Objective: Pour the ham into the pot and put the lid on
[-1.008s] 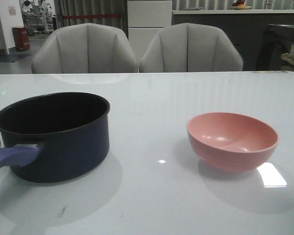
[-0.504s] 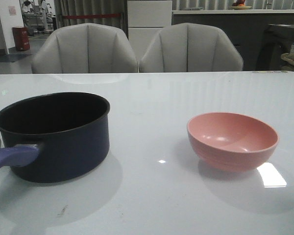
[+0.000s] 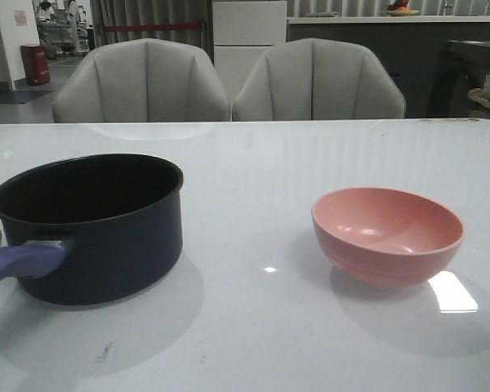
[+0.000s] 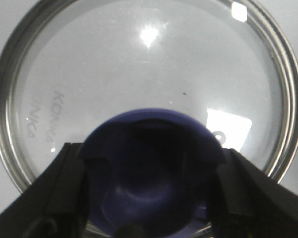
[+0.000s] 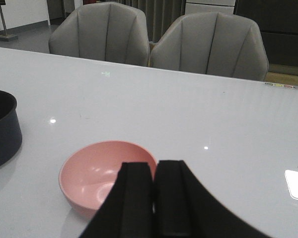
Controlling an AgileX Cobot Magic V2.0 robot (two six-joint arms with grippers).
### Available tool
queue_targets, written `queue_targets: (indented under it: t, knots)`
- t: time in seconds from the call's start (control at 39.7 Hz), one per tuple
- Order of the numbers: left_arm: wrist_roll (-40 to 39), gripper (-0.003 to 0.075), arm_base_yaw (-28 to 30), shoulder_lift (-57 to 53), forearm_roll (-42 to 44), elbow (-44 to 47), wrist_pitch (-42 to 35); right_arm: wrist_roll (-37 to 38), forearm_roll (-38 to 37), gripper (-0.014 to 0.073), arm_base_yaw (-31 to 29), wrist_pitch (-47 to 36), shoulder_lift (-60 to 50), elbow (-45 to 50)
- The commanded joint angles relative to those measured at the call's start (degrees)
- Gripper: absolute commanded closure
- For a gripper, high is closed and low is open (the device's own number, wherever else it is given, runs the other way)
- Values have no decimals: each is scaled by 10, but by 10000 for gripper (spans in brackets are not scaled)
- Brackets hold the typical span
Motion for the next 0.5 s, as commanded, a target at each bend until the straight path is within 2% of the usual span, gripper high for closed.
queue_targets:
  t: [0.0,0.35,0.48]
  knots:
    - [8,596,1,-30,-6,-19,-7,-5,-2,445,0,-47,4,-16]
    - [15,596,1,-80,-6,-31,-14,-5,-2,445,0,-47,4,-16]
    - [41,596,1,-106,-23,-56,-2,-5,-2,445,0,-47,4,-16]
